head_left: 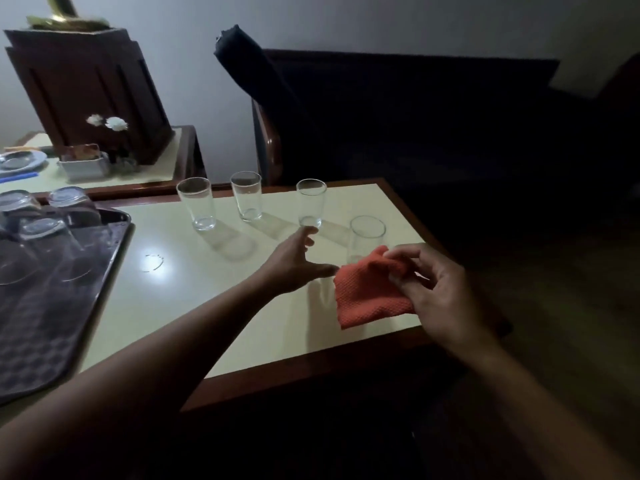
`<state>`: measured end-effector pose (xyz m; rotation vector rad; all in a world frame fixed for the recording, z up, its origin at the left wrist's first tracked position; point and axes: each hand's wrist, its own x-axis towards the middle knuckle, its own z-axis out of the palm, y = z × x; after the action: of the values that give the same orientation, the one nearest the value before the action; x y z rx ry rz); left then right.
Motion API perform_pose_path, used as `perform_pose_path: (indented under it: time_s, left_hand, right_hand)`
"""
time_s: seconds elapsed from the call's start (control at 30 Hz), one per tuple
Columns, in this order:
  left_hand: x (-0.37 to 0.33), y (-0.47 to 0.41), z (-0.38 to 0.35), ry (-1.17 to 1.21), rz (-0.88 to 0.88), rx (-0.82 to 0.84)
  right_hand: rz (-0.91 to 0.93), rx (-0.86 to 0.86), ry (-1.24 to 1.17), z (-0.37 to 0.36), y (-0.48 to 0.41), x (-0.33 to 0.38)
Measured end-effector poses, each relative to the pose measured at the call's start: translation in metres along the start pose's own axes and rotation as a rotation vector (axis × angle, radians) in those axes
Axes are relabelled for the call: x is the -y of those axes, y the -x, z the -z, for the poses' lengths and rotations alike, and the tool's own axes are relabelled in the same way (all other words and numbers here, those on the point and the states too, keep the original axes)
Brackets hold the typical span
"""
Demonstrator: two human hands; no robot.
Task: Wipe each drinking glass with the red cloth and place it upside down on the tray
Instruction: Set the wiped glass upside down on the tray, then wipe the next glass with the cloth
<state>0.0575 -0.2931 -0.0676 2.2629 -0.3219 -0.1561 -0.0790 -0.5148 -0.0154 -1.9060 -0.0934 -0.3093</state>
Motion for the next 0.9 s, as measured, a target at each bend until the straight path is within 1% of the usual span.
perform_pose_path:
  time_s: [0.13, 0.23, 0.33, 0.4, 0.47, 0.57, 0.63, 0.67, 0.73, 0.8, 0.9]
  left_hand:
    - [-0.018, -0.04, -0.031, 0.1, 0.005, 0.062]
    - [-0.017, -0.058, -0.054, 0.107, -0.039, 0.008]
    - [-0.016, -0.062, -0.072, 0.197, -0.059, -0.055]
    - [-0.017, -0.055, -0.074, 0.23, -0.079, -0.076]
    - [-0.016, -0.039, -0.07, 0.206, -0.131, -0.087]
    - [-0.013, -0.003, -0.056, 0.161, -0.218, -0.09]
    - [-0.009, 0.022, -0.039, 0.162, -0.235, -0.093]
    - [-0.008, 0.034, -0.03, 0.172, -0.236, -0.097]
    - [-0.005, 0.055, -0.006, 0.196, -0.227, -0.116]
    - [-0.002, 0.076, 0.023, 0.225, -0.203, -0.129]
    - [0.004, 0.111, 0.066, 0.302, -0.171, -0.087]
  right_hand:
    - [0.002, -0.087, -0.019, 0.032, 0.004, -0.008]
    - [-0.026, -0.14, -0.027, 0.05, 0.004, -0.016]
    - [-0.048, -0.186, -0.069, 0.059, 0.001, -0.018]
    - [-0.06, -0.215, -0.102, 0.059, -0.002, -0.017]
    - [-0.051, -0.265, -0.12, 0.056, -0.007, -0.012]
    - [0.025, -0.338, -0.152, 0.045, -0.019, -0.002]
    - [0.068, -0.339, -0.175, 0.031, -0.023, 0.005]
    - [0.077, -0.31, -0.182, 0.022, -0.023, 0.008]
    - [0.078, -0.183, -0.17, 0.001, -0.017, 0.013]
    - [0.062, 0.029, -0.117, -0.018, -0.007, 0.018]
    - [0.047, 0.356, -0.037, -0.031, 0.003, 0.037]
